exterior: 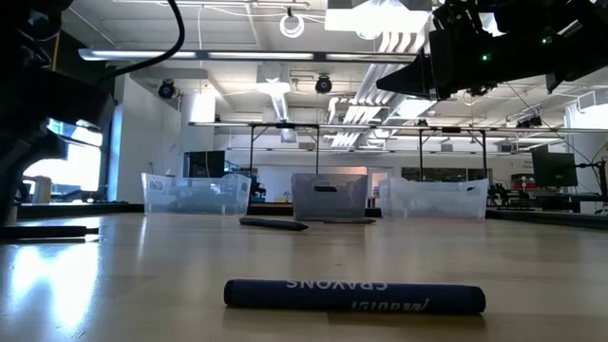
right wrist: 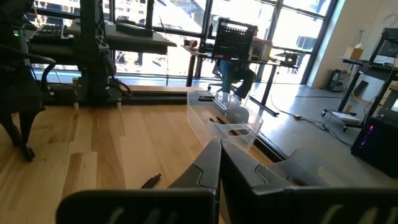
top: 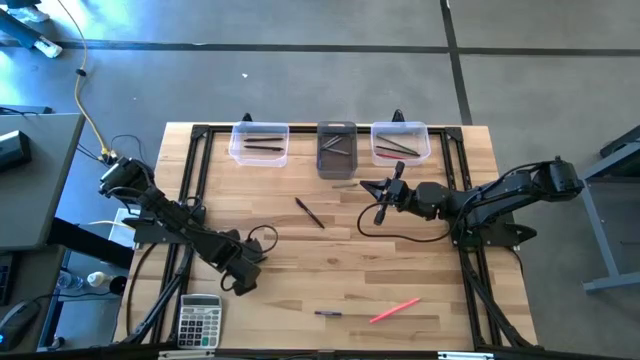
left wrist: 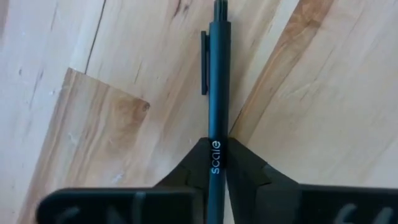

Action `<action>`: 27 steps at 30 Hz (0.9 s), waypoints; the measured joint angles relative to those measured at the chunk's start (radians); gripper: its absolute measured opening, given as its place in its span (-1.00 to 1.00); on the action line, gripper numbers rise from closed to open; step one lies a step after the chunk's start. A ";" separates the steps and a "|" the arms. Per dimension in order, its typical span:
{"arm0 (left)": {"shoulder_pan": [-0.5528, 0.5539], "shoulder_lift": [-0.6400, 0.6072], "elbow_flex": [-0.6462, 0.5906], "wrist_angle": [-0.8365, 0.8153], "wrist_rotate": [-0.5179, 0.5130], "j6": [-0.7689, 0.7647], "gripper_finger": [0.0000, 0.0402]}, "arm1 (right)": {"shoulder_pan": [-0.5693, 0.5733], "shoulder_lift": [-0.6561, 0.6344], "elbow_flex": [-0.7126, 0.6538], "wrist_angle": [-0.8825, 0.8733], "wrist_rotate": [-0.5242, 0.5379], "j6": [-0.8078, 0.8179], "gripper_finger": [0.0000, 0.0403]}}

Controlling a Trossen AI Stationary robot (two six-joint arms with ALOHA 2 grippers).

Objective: Sort crayons/erasers/pens/pencils in bins
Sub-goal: Put the black pen into the left transparent bin

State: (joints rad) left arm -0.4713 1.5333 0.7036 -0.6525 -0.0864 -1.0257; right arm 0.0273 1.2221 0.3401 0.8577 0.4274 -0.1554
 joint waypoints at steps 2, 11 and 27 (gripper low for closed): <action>0.000 0.000 0.004 -0.004 -0.001 0.016 -0.96 | 0.000 0.000 0.000 0.000 0.000 -0.001 -1.00; 0.031 0.005 0.138 -0.177 -0.120 0.113 -0.92 | 0.000 0.000 0.000 0.000 0.000 -0.002 -1.00; 0.419 -0.037 0.382 -0.358 -0.460 0.604 -0.94 | 0.000 0.000 0.000 -0.009 0.000 -0.002 -1.00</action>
State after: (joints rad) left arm -0.0524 1.4960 1.0859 -1.0101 -0.5462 -0.4220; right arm 0.0273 1.2221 0.3405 0.8491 0.4274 -0.1577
